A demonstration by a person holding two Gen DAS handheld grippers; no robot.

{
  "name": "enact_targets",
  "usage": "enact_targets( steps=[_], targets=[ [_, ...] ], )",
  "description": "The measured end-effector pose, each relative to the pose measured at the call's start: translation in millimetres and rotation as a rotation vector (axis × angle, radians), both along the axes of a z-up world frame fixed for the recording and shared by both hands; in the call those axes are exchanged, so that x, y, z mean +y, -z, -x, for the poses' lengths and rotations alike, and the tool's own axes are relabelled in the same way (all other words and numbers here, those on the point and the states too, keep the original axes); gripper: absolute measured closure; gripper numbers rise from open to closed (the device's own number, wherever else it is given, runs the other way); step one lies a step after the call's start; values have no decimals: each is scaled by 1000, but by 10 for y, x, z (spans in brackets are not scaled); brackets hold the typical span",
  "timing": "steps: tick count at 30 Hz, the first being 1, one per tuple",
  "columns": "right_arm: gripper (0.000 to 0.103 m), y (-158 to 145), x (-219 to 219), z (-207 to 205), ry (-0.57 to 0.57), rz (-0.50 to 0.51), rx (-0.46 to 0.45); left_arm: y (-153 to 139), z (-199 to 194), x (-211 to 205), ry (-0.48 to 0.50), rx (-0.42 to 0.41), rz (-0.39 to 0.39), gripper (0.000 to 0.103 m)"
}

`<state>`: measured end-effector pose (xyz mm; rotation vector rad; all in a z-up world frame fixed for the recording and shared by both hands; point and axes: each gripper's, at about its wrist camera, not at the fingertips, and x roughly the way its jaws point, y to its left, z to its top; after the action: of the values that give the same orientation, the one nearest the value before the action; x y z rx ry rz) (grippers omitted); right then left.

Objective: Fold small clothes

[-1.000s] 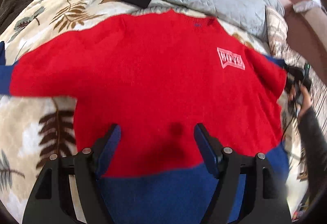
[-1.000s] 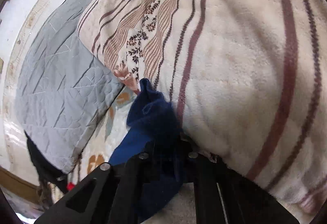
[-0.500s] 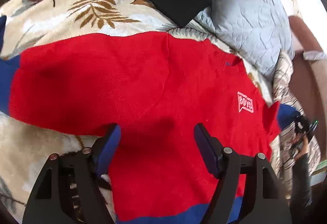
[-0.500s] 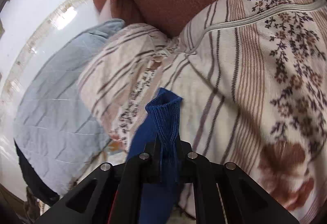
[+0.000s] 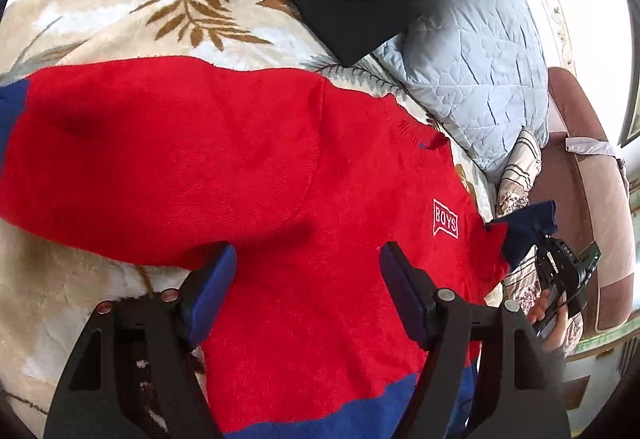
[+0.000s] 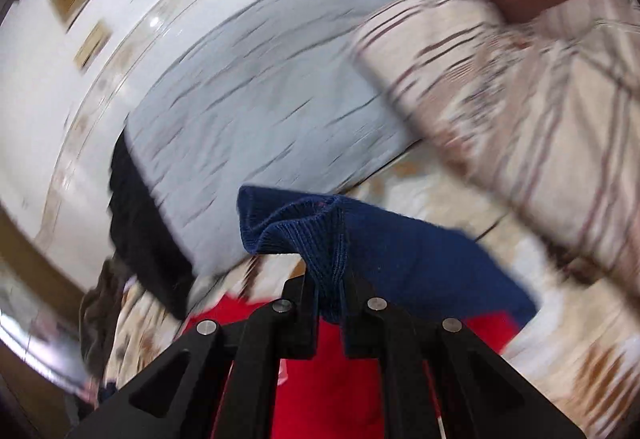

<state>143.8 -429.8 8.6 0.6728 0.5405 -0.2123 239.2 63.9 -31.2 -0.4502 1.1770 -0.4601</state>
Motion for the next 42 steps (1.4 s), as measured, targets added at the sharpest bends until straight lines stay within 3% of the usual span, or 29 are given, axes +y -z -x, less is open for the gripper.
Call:
enact_targets(
  steps=[10,17,22,24,27,31,33,36,39,40,41,42],
  targets=[
    [96,144,1302,-409,-247,30,56,-54,40,-23,26,19,-70,29],
    [96,259,2408,-650,-436,46,84,-192,30,169,3,15,-25,29],
    [96,432,2952,-749,-503,65,125,-345,37,298,-6,-16,13,29],
    [86,582,3069,-763,-515,42,181,-360,36,303,3,-20,32,29],
    [78,771,3134,-688,-564,9,280,-300,12,266,26,10,77,29],
    [70,679,2956,-320,-596,7,234,-121,4,150,57,90,174,28],
    [62,628,2734,-95,-562,-5,225,-4,0,31,73,136,211,24],
    [60,623,2283,250,-481,-32,211,117,-18,-195,103,184,249,23],
    [60,646,1797,533,-374,-42,216,134,-42,-423,113,164,194,23],
    [60,634,1633,624,-337,-52,211,122,-46,-477,96,139,157,25],
    [60,621,1413,750,-282,-71,198,107,-52,-508,77,114,134,33],
    [60,613,1303,806,-247,-83,188,81,-58,-526,59,88,122,47]
  ],
)
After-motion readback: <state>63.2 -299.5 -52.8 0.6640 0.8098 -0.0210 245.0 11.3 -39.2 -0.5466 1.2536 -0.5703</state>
